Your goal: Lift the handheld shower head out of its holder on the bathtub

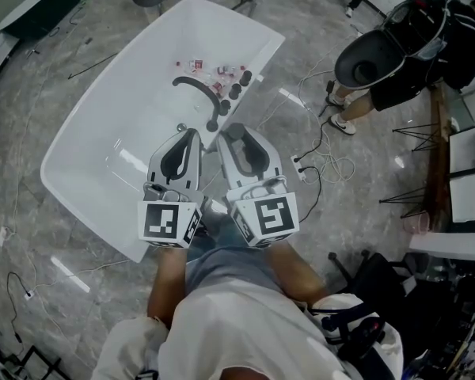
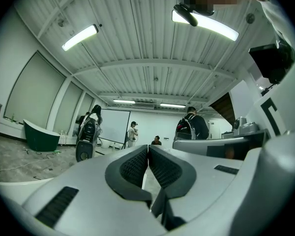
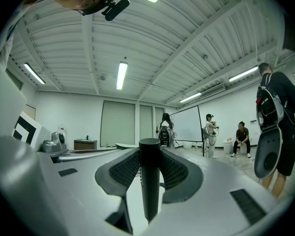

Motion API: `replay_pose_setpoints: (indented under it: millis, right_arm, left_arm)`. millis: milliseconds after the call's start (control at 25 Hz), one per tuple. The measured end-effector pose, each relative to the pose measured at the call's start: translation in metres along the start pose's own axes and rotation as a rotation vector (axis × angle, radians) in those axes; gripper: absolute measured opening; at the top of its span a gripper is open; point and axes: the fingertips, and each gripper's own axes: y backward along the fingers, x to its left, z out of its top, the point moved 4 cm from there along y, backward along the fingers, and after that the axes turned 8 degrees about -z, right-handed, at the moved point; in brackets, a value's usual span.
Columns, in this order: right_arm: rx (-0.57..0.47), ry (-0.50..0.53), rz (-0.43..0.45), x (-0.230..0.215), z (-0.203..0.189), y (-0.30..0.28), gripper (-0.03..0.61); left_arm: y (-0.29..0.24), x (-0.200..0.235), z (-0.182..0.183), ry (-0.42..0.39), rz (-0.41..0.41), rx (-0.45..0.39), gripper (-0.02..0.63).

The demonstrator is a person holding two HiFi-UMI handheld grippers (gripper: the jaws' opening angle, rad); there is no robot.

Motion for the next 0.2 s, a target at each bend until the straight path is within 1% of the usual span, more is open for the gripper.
replay_pose_setpoints:
  millis: [200]
  right_arm:
    - [0.007,0.001,0.0,0.0098,-0.0023,-0.0006,0.133]
  left_arm:
    - [0.0071,0.0077,-0.001,0.008,-0.001,0.001,0.018]
